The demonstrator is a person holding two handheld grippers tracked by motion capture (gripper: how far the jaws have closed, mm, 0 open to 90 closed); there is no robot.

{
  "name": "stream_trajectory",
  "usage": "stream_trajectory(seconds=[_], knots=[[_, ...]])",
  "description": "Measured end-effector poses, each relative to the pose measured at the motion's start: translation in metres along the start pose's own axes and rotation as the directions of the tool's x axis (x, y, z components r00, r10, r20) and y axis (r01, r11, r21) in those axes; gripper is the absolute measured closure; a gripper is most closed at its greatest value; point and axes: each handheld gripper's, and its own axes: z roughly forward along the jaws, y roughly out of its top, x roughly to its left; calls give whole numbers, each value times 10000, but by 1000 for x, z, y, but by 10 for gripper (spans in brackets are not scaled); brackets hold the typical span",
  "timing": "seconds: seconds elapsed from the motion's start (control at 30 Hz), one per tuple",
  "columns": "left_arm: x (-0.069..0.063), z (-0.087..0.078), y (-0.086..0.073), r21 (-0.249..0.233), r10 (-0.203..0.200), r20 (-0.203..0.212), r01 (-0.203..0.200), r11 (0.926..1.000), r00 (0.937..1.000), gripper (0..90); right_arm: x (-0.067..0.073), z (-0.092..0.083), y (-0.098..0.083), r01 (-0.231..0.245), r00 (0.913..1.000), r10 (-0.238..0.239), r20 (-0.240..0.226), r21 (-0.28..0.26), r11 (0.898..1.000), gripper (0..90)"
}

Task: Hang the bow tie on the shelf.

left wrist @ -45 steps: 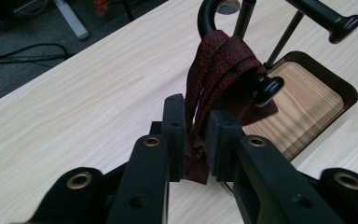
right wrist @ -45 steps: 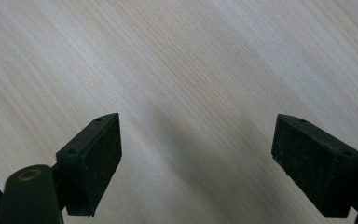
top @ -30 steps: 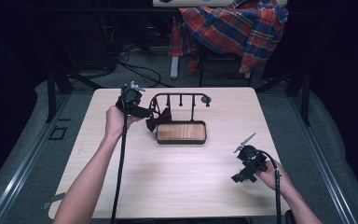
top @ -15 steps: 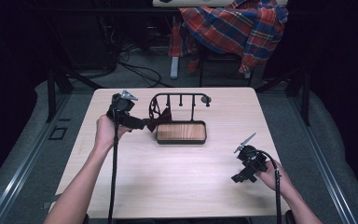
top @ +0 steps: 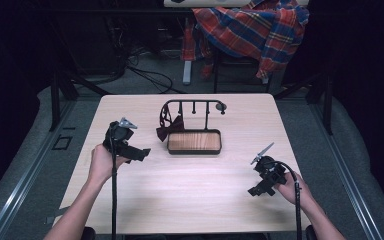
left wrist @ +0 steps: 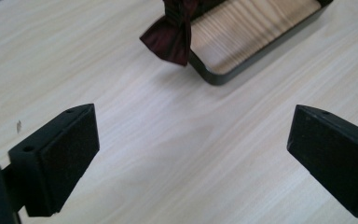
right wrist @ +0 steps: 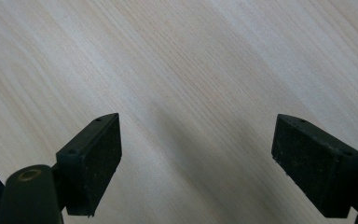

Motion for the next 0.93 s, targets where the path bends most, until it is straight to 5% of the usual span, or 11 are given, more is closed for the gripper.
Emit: stream_trajectory(seconds=[0.37,0.57,0.7,0.93], knots=[[-11,7,-31,643,-22,333,0,9979,9994,3,0,0,0,78,10000,-78,-41,38,10000,158],[-12,12,-41,640,-76,300,57,9979,9995,3,1,-1,-1,92,9999,-92,-117,-47,9999,158],[-10,12,-46,176,-125,334,119,9998,9994,2,1,0,-1,138,9998,-138,-112,-49,9999,158],[-6,19,-44,204,-127,171,124,9997,9998,3,1,-2,-4,225,9991,-224,371,-18,9997,158]])
